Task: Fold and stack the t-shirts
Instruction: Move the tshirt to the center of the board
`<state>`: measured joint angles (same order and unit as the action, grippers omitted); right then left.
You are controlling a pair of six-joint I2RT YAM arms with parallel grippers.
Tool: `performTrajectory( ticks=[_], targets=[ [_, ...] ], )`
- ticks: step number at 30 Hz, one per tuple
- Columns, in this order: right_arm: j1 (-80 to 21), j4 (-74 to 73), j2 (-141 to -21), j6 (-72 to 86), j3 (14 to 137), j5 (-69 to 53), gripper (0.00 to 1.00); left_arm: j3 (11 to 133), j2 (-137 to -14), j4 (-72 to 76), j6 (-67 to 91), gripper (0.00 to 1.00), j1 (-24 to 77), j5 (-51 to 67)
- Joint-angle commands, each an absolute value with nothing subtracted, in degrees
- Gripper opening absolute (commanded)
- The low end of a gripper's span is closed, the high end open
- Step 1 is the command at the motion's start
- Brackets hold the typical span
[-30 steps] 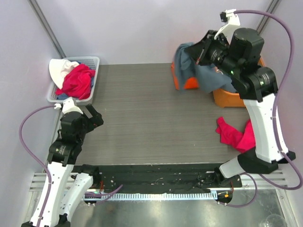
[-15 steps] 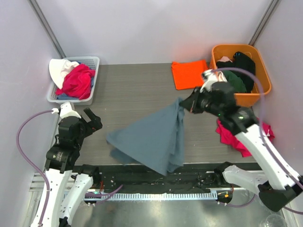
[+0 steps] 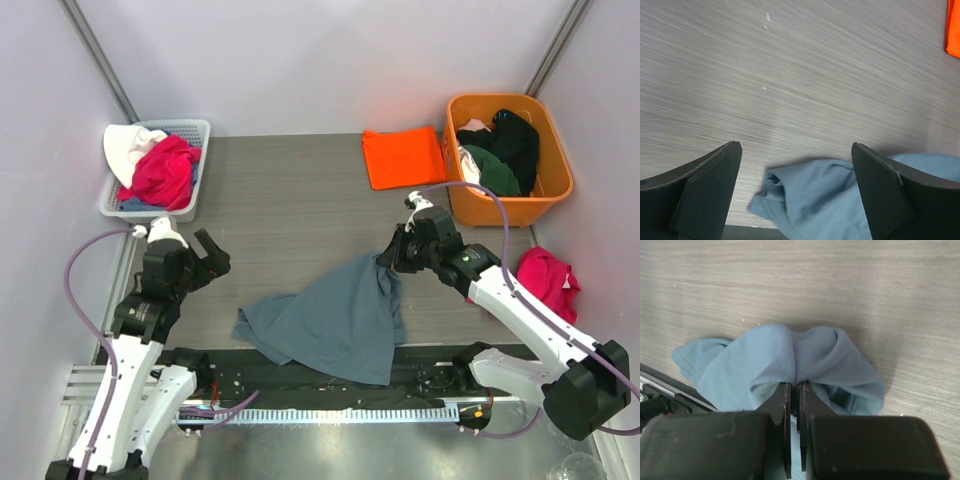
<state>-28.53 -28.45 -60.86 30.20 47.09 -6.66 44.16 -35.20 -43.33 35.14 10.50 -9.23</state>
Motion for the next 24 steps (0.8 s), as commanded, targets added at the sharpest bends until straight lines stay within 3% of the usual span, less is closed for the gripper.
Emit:
performTrajectory(
  ticks=[1, 7, 16, 24],
  targets=[
    [-28.6, -25.0, -59.5, 30.7, 50.6, -3.9, 0.01, 39.7, -39.4, -36.8, 42.5, 0.96, 10.7, -2.9],
    [-28.7, -26.5, -59.4, 30.6, 51.2, -3.7, 0.01, 36.9, -43.9, -40.6, 52.8, 0.91, 15.5, -7.8],
    [-28.6, -26.8, -58.8, 30.6, 50.4, -3.3, 0.01, 30.5, -43.2, -40.3, 66.1, 0.83, 34.6, -18.8],
    [-28.7, -26.8, -57.9, 31.0, 49.0, -3.3, 0.01, 28.7, -43.6, -40.6, 68.6, 0.72, 37.4, -22.4]
  ],
)
